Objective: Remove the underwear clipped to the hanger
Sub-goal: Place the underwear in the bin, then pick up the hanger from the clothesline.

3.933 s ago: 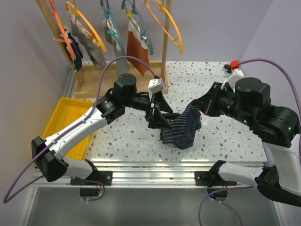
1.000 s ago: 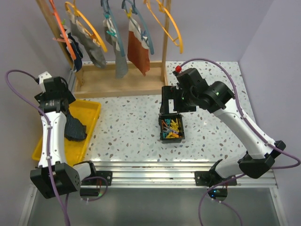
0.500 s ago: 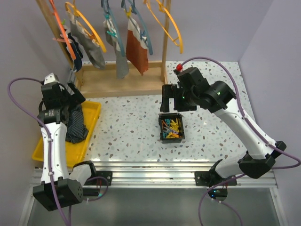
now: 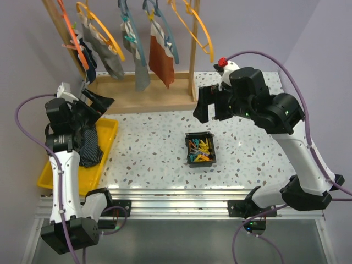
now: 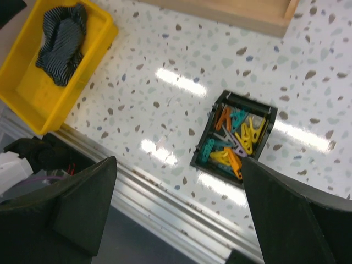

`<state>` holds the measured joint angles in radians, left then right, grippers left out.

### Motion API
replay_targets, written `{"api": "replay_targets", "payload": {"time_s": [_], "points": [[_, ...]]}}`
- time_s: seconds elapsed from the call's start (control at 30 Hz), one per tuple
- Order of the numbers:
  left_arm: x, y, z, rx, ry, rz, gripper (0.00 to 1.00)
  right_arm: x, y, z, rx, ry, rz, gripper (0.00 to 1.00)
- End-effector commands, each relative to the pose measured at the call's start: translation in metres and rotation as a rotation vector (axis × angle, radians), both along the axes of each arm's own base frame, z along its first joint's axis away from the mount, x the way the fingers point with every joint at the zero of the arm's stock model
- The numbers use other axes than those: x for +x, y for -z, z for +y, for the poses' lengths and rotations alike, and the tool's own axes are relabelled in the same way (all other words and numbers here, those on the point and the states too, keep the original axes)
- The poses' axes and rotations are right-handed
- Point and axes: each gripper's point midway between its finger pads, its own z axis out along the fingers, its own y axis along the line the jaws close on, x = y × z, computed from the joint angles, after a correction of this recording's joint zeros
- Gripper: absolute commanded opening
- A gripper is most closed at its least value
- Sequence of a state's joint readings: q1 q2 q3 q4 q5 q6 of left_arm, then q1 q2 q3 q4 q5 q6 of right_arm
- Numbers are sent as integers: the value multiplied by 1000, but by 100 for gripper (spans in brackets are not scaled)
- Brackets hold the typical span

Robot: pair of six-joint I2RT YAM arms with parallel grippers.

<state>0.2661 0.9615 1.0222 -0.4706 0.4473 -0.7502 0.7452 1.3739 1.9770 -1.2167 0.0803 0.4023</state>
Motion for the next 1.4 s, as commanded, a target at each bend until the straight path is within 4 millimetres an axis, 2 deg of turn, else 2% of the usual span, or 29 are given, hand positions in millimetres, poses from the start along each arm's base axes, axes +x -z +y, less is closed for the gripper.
{"api": "replay_targets", "payload": {"time_s": [0.0,0.1,0.13,0.17,0.2,0.33,0.37,0.4,0.43,0.47,0.5,0.53,0.57,0.6,0.63,0.7,0.73,0.8,0.83,0.93,0.97,1.0,1.03,1.07,1.1,1.13,1.27,1.37], "points": [[-9,-77,-27,-70,114,-237,100,11,-16,-3,-61,-38,-89,98],[-21,-85,-39,-55,193,-240,100,18,-16,-2,-71,-36,-125,98],[-25,-86,-44,-46,225,-246,100,24,-25,3,-41,-36,-171,98],[-28,-86,-47,-38,241,-242,100,27,-18,4,-52,-42,-176,98],[-33,-88,-51,-29,261,-230,100,27,-22,5,-40,-45,-193,98],[-48,-108,-70,-5,372,-274,100,26,-32,28,1,-160,-212,98],[-51,-114,-72,1,389,-289,100,26,-46,31,20,-175,-239,98],[-53,-116,-76,1,406,-300,100,36,-41,39,2,-178,-225,98],[-54,-116,-78,3,416,-301,100,36,-60,36,16,-164,-254,98],[-53,-115,-78,10,415,-297,100,41,-64,36,5,-158,-270,98],[-55,-111,-82,20,427,-283,100,49,-65,38,-10,-146,-280,98],[-53,-109,-82,31,411,-277,100,61,-55,46,-41,-142,-262,98],[-57,-106,-85,35,419,-257,100,67,-68,49,-26,-127,-295,98],[-58,-104,-85,49,418,-245,100,74,-68,52,-32,-117,-298,98],[-58,-102,-84,64,404,-234,100,87,-66,64,-32,-116,-300,98],[-66,-103,-89,100,421,-238,100,105,-65,67,-38,-61,-319,98],[-64,-102,-83,119,379,-227,100,115,-70,75,-16,-49,-349,98],[-74,-103,-85,138,382,-223,100,129,-67,88,8,-35,-364,98],[-74,-104,-82,151,355,-220,100,138,-73,100,47,-42,-400,98],[-82,-107,-81,172,345,-236,100,161,-88,112,109,23,-495,95],[-86,-103,-87,170,371,-228,100,169,-87,115,107,45,-515,95],[-88,-102,-88,174,379,-229,100,176,-90,117,109,62,-537,93],[-89,-101,-89,180,384,-227,100,182,-103,116,124,95,-576,93],[-92,-99,-89,183,386,-221,100,189,-104,114,106,128,-593,91],[-93,-99,-89,184,388,-221,100,202,-89,122,77,134,-584,91],[-95,-100,-89,186,389,-230,100,203,-100,121,89,146,-612,90],[-100,-99,-89,194,393,-224,100,219,-86,133,73,149,-633,87],[-100,-97,-89,200,395,-215,100,226,-77,141,70,144,-624,80]]}}
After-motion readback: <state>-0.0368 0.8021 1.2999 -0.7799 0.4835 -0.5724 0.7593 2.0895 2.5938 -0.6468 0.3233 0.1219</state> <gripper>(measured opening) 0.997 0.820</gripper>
